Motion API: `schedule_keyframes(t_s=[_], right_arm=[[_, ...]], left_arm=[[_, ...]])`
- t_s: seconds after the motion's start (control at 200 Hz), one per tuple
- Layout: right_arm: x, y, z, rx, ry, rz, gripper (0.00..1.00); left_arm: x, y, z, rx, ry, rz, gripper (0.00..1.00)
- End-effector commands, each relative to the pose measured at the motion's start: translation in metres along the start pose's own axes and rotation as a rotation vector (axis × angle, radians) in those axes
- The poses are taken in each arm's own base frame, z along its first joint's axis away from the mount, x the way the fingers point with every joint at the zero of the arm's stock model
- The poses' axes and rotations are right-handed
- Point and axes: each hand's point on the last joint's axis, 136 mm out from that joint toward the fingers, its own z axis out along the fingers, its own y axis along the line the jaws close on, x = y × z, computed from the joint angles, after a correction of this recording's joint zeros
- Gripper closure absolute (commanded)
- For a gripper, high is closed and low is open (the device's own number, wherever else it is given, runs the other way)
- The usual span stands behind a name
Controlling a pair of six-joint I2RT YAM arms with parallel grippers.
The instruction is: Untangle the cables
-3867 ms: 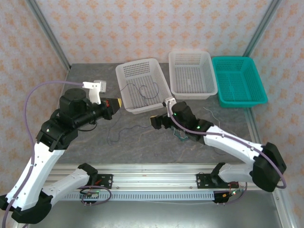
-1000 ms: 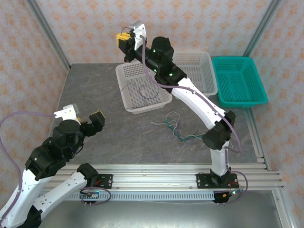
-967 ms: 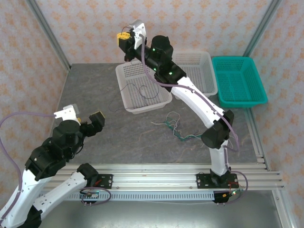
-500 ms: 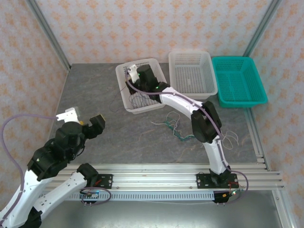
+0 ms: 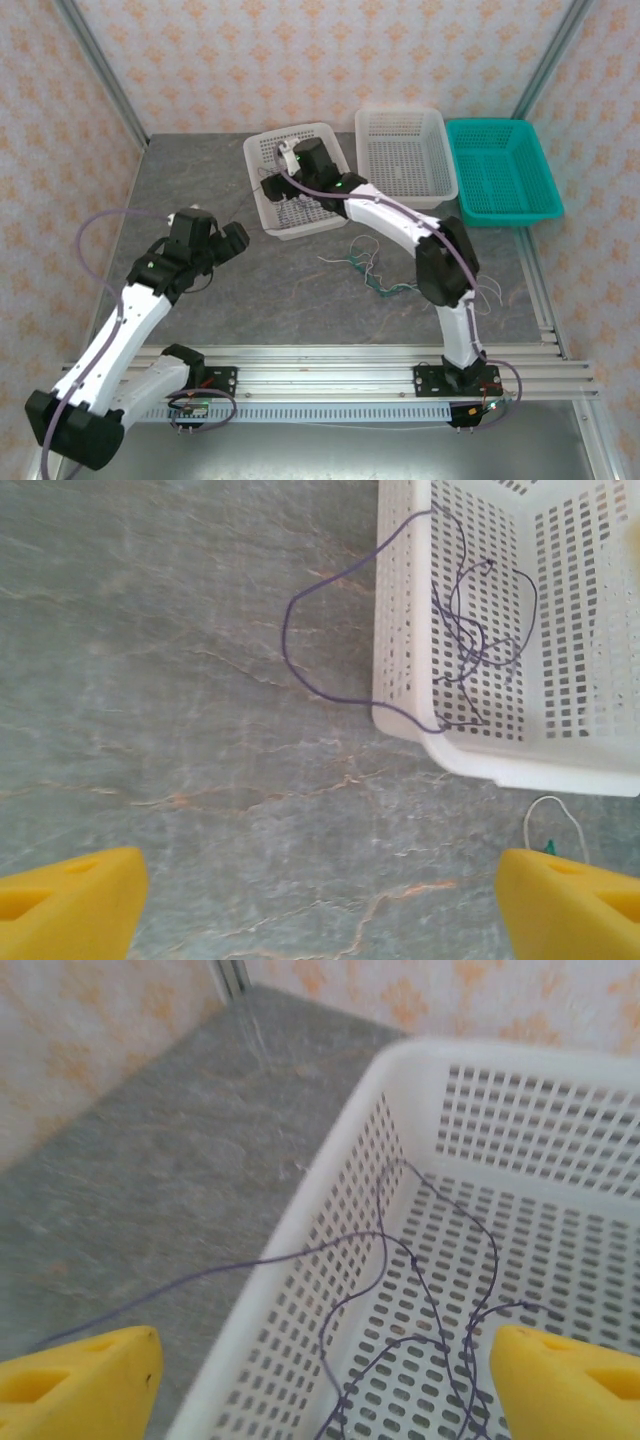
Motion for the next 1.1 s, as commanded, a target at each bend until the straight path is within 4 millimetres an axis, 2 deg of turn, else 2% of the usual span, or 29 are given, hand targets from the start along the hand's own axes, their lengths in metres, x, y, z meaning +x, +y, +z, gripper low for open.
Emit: schedule_keyframes(t_s=[0.0,0.1,0.185,0.275,0.39,0.415,0.51,0.571,0.631,0.706,0.816,0.941,1.021,1.096], right_arm=[[-0.031,0.019,-0.066,-0.073,-0.027,0.029,0.14],[-0.029,0.041,-0.110,-0.180,-0.025,0.066,0.14],[-0.025,0.050,-0.147,-0.222,-0.069,0.083,0.14],[-0.019,0.046,-0.183,-0.202,-0.156,0.100,0.12],[-0.018,0.030,-0.223,-0.128,-0.301,0.145,0.02],[-0.022,0.029,-0.237,-0.121,-0.345,0.151,0.01],[-0.022,0.024,-0.260,-0.095,-0.400,0.164,0.00],[-0.022,0.022,-0.268,-0.087,-0.404,0.175,0.00],[-0.024,0.024,-0.274,-0.094,-0.407,0.185,0.01],[-0.024,0.024,-0.279,-0.098,-0.412,0.197,0.03],[-0.024,0.021,-0.285,-0.085,-0.422,0.213,0.04],[-0.024,0.018,-0.289,-0.071,-0.443,0.236,0.05],[-0.024,0.017,-0.292,-0.071,-0.456,0.246,0.05],[-0.023,0.014,-0.294,-0.061,-0.463,0.263,0.05]], left_arm=[[-0.005,-0.033,0.026,0.161,0.085,-0.052,0.11],[-0.011,-0.034,0.049,0.166,0.100,-0.092,0.11],[-0.020,-0.028,0.064,0.145,0.095,-0.119,0.10],[-0.025,-0.022,0.079,0.128,0.095,-0.133,0.12],[-0.025,-0.014,0.103,0.097,0.119,-0.120,0.14],[-0.025,-0.014,0.107,0.104,0.127,-0.122,0.15],[-0.025,-0.016,0.119,0.121,0.151,-0.131,0.23],[-0.026,-0.012,0.123,0.094,0.145,-0.132,0.35],[-0.029,-0.005,0.121,0.048,0.128,-0.130,0.65],[-0.036,-0.008,0.109,0.052,0.098,-0.129,0.99],[-0.054,-0.030,0.071,0.123,0.019,-0.114,1.00],[-0.072,-0.083,0.030,0.189,-0.029,0.047,1.00],[-0.076,-0.114,0.030,0.219,-0.002,0.117,1.00],[-0.081,-0.132,0.046,0.229,0.006,0.143,1.00]])
